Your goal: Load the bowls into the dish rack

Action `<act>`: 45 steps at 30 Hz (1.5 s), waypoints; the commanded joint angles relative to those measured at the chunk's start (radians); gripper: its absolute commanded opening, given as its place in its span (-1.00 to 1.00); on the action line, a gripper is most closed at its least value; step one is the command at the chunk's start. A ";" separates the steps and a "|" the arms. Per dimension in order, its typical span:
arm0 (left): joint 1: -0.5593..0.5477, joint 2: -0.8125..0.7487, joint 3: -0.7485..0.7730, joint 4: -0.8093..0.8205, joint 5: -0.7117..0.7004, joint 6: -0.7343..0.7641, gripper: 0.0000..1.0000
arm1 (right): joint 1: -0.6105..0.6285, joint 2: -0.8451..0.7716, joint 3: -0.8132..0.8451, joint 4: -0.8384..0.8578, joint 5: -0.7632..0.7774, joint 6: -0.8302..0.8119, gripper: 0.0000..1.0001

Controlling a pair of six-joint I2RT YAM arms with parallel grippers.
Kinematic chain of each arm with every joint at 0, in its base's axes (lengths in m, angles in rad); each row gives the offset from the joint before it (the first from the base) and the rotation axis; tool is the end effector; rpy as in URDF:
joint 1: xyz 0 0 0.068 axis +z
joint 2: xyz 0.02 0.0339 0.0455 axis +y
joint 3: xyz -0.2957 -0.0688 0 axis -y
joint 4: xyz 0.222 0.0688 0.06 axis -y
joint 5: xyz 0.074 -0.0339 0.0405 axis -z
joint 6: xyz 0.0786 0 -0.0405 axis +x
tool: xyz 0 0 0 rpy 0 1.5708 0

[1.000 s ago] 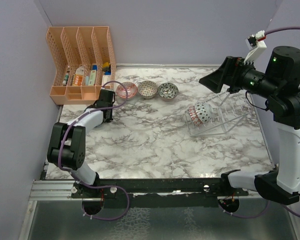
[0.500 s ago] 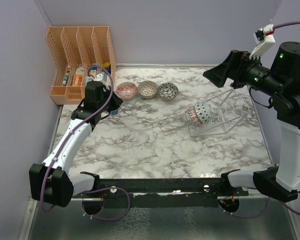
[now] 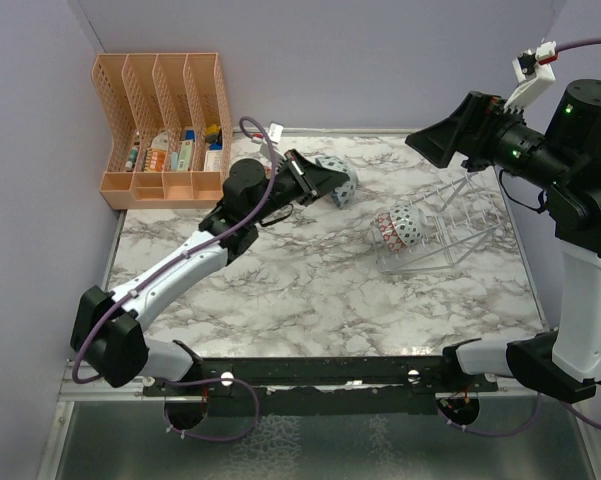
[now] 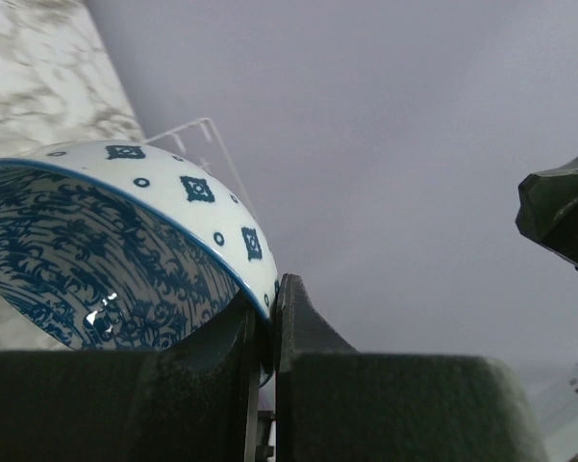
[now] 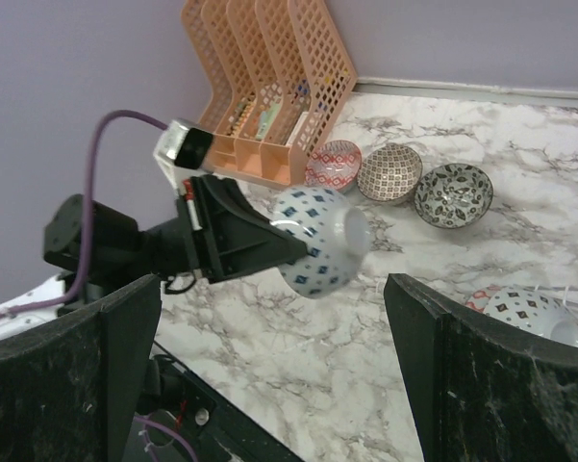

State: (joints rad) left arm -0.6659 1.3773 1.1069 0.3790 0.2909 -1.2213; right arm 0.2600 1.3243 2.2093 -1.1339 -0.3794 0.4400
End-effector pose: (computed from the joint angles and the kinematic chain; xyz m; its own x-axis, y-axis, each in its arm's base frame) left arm 0.2546 -0.2287 0.4184 -0.7375 -0.5652 -0.3696 0.3595 0.1347 -0.9234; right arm 0.1708 0.0756 0.5739 -0.4649 0.2857 -0.8380 -0.4285 0.7557 0.4954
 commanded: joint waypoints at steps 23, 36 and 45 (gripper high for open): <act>-0.271 0.677 0.403 0.675 -0.068 -0.521 -1.00 | -0.004 -0.018 0.025 0.087 -0.088 0.014 0.99; -0.271 0.803 0.460 0.619 -0.014 -0.514 -1.00 | -0.004 -0.036 -0.021 0.067 -0.055 -0.027 0.99; -0.256 0.834 0.465 0.596 0.010 -0.489 -1.00 | -0.005 -0.052 -0.054 0.074 -0.050 -0.029 0.99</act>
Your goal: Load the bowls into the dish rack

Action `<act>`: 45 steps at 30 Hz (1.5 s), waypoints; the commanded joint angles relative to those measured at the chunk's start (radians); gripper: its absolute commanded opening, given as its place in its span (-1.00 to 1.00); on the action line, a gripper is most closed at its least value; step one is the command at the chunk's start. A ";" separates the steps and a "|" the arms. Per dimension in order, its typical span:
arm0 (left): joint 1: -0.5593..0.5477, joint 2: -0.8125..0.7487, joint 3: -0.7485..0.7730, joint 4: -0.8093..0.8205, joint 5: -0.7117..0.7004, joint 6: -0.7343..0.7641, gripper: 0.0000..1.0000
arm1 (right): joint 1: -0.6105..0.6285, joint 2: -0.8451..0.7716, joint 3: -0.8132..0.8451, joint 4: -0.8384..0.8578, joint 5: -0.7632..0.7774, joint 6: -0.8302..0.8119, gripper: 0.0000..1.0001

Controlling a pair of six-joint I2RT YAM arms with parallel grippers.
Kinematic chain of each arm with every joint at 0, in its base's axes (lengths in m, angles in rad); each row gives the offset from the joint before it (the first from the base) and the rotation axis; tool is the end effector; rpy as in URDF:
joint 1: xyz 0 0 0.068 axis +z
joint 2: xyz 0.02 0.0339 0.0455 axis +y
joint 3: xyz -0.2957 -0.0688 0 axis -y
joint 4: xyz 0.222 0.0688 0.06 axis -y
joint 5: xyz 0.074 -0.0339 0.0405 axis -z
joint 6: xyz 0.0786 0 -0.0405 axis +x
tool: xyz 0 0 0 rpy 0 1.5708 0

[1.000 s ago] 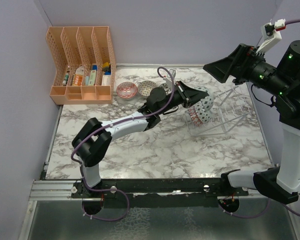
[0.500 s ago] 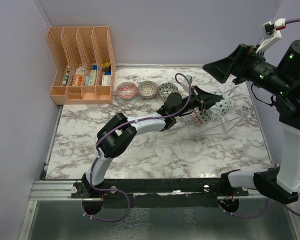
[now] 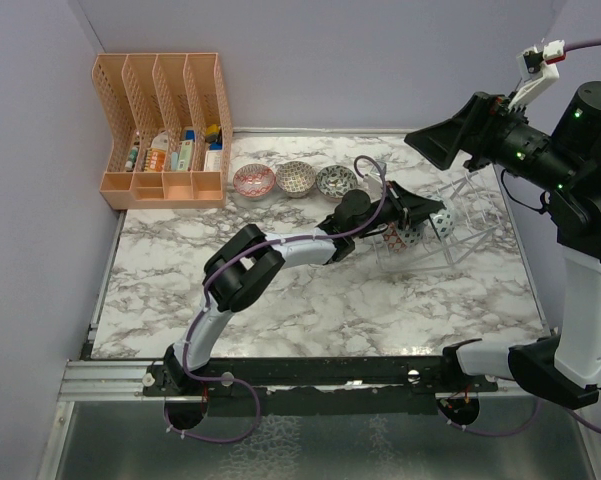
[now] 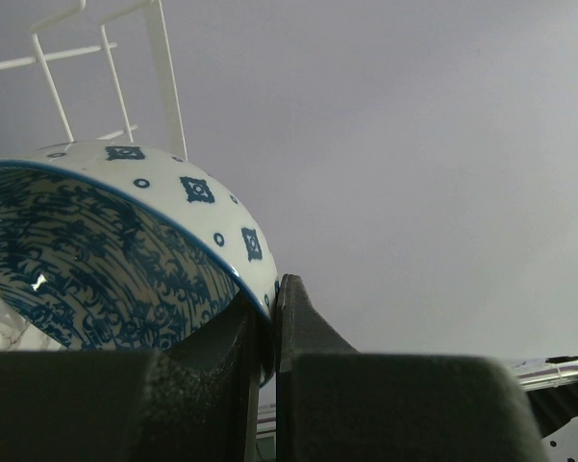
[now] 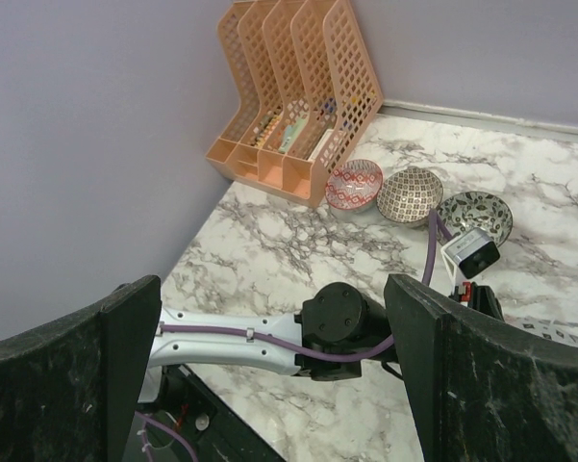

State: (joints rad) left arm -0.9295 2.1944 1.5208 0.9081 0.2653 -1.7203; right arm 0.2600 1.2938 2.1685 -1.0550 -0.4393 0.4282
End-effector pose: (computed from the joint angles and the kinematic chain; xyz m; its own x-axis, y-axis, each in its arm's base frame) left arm 0.3121 -0.4525 0.2968 -0.9362 -0.3411 0.0846 -0.0004 -0.2397 -0.9709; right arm 0.1636 0.0781 0.5807 -0.4222 0.2766 -0.8633 -0.5075 0.7170 0.4779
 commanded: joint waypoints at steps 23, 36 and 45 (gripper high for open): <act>0.065 0.067 0.065 0.113 0.134 -0.003 -1.00 | -0.004 -0.022 -0.054 0.004 0.005 -0.007 0.99; 0.066 0.086 0.051 0.096 0.165 0.007 -0.95 | -0.004 -0.023 -0.074 0.007 0.006 -0.008 0.99; 0.067 0.091 0.041 0.089 0.165 0.011 -0.69 | -0.004 -0.024 -0.082 0.009 0.008 -0.016 0.99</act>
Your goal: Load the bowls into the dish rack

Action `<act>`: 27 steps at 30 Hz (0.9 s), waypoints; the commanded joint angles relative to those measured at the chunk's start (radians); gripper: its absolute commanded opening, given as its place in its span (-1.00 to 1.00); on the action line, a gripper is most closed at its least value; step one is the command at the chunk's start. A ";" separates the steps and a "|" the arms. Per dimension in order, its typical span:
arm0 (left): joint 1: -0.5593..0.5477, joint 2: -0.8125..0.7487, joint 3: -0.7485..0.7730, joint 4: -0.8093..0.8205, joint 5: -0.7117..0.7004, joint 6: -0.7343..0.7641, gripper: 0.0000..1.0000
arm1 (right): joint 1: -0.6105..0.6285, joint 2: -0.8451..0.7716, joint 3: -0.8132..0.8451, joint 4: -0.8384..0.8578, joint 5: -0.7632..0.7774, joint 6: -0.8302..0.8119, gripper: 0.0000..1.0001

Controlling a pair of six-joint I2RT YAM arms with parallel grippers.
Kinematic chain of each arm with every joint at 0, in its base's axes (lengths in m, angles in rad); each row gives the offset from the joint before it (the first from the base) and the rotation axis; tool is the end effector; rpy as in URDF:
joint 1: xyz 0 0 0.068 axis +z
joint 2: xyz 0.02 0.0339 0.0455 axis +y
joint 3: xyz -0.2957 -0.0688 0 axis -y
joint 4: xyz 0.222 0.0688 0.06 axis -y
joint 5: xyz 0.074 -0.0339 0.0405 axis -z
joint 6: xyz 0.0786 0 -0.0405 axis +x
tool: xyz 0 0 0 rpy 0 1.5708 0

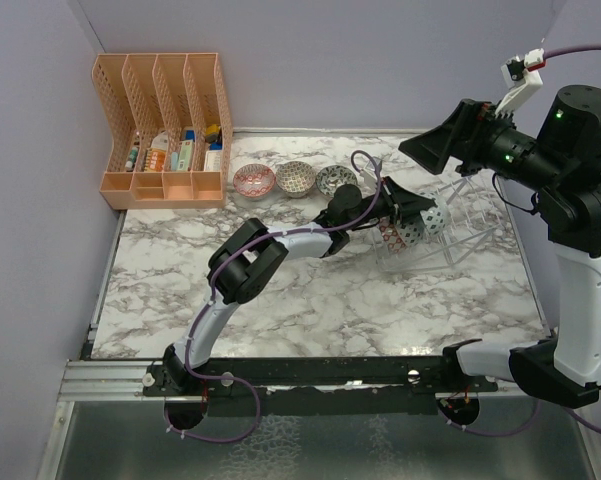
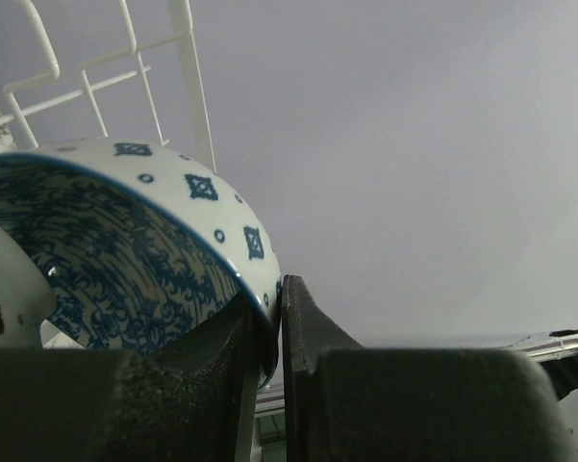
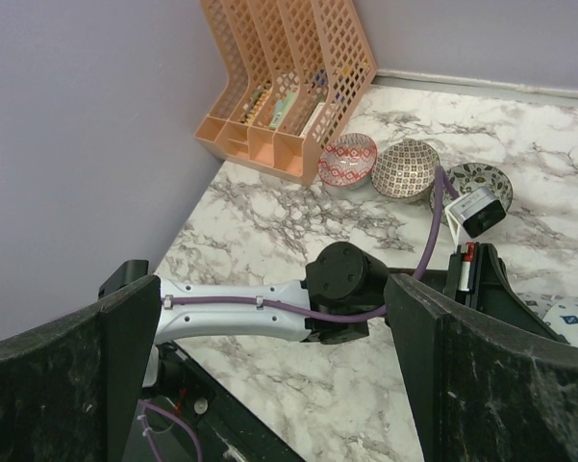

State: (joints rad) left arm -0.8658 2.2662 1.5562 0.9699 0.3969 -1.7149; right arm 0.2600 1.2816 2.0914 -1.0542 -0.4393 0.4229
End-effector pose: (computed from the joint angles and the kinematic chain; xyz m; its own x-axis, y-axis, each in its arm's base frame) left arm 0.3388 -0.4450 0.2790 -0.9586 -0.2818 0.0405 0.0292 -0.2387 -0.9707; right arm 0.1713 0.0802 0.5639 -0.4724 0.2587 -0.8426 -0.4799 0.7264 0.4921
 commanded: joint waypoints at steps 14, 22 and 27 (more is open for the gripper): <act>0.020 -0.040 -0.060 -0.072 0.035 0.057 -0.50 | -0.004 -0.018 -0.029 0.022 0.001 -0.007 0.99; 0.025 -0.077 -0.070 -0.166 0.028 0.093 -0.46 | -0.004 -0.025 -0.048 0.028 0.002 -0.006 0.99; 0.030 -0.106 -0.043 -0.278 0.034 0.147 -0.40 | -0.004 -0.027 -0.047 0.029 0.001 -0.003 0.99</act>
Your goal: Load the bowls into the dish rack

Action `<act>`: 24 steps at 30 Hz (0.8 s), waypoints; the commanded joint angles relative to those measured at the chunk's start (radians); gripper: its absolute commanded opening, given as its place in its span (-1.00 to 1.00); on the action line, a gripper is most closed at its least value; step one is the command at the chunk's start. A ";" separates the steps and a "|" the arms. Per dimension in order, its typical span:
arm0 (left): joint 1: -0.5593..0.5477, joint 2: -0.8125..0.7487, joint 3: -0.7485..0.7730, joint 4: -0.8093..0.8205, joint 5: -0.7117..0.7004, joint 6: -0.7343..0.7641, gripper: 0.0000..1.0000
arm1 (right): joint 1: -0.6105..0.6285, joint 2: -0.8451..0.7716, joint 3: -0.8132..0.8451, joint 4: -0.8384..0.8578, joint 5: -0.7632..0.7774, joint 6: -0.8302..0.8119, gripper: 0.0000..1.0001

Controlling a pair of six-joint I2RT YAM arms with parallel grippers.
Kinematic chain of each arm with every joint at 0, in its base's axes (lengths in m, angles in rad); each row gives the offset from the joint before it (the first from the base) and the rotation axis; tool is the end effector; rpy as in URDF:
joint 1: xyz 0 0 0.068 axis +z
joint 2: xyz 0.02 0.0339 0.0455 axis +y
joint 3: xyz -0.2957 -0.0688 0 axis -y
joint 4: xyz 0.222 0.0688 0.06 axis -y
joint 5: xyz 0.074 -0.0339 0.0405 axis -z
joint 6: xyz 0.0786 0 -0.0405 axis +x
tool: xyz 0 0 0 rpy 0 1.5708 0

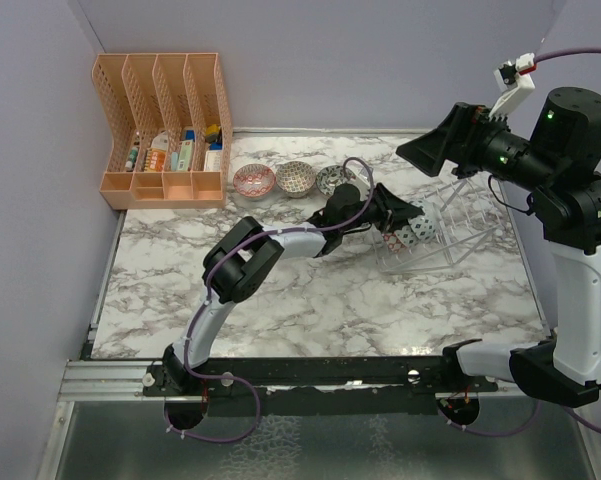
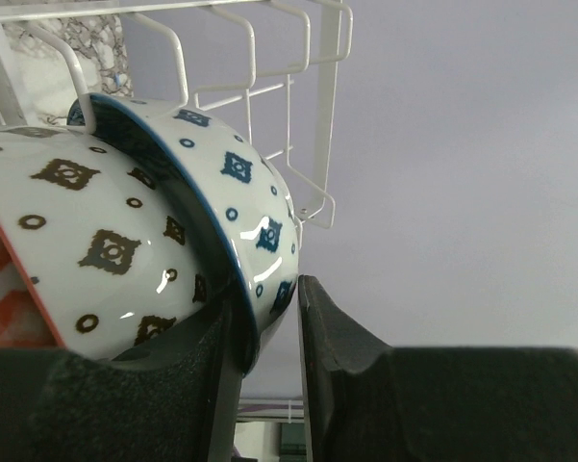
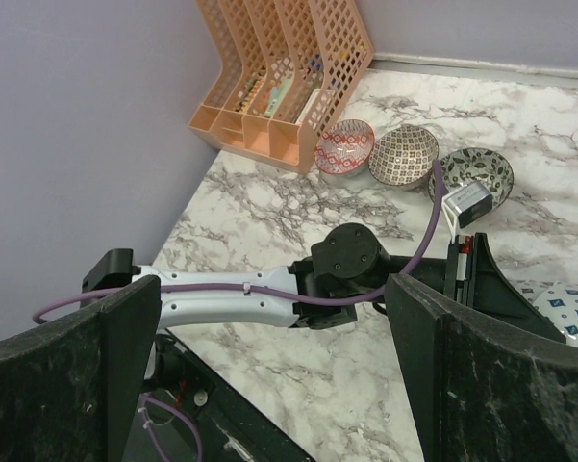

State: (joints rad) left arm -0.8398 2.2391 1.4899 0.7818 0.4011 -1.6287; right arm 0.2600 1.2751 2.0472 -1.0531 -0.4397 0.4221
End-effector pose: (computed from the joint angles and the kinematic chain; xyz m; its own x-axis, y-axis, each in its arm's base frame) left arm 0.3463 -0.4322 0.2431 -0.9456 -0.3221 0.0451 -0.0330 -0.0430 -0.9985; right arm 0.1755 0.0813 0.5540 -0.5017 0.2501 -0.8281 -0.4630 0.7310 0.5013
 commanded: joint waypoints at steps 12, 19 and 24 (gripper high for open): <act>0.018 -0.135 0.102 -0.360 0.055 0.165 -0.28 | -0.004 -0.029 -0.022 0.042 -0.008 0.007 0.99; 0.027 -0.183 0.086 -0.466 0.056 0.228 -0.14 | -0.004 -0.029 -0.027 0.052 -0.017 0.008 0.99; 0.033 -0.218 0.078 -0.523 0.049 0.272 -0.04 | -0.004 -0.030 -0.027 0.052 -0.020 0.008 0.99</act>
State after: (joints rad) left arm -0.8146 2.0972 1.5616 0.3244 0.4366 -1.4189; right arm 0.2600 1.2617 2.0220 -1.0386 -0.4408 0.4240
